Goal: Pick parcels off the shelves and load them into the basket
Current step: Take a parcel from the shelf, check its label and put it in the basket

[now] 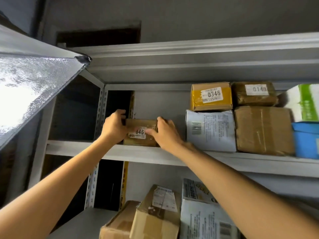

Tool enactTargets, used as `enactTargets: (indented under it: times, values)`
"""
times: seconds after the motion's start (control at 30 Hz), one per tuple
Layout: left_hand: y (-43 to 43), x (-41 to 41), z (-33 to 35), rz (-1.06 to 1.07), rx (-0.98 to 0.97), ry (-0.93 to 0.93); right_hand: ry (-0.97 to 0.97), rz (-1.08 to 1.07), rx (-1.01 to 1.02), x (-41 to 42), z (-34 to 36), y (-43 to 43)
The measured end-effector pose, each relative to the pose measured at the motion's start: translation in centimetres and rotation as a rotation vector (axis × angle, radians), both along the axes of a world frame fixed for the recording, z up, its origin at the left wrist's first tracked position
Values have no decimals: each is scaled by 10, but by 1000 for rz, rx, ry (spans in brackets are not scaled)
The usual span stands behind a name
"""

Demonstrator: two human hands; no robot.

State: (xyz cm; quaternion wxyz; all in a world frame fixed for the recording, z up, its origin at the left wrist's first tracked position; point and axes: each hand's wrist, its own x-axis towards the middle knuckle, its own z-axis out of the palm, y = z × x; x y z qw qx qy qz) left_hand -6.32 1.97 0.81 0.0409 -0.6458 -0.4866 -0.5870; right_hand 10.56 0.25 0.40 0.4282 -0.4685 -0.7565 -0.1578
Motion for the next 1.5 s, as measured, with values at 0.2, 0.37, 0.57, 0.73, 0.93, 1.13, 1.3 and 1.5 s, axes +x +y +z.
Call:
enactTargets:
  times: [0.2, 0.37, 0.57, 0.73, 0.93, 1.13, 1.3, 1.5]
  values:
    - [-52, 39, 34, 40, 131, 533, -575, -293, 254, 32, 22, -66]
    - [-67, 79, 44, 127, 114, 705, -652, -406, 196, 77, 30, -97]
    - [-65, 118, 44, 114, 76, 708, -400, -285, 161, 137, 41, -101]
    - [-61, 140, 64, 30, 25, 591, -338, -339, 204, 168, 55, -104]
    - [-51, 151, 86, -30, -81, 416, -140, -330, 207, 173, 69, -96]
    - [-45, 165, 84, -403, -191, 160, 144, -206, 53, 160, 72, -82]
    - [-57, 159, 83, -577, -53, -71, 415, -31, 93, 156, 87, -89]
    - [-69, 168, 64, -780, 10, -446, 673, 178, 191, 154, 71, -100]
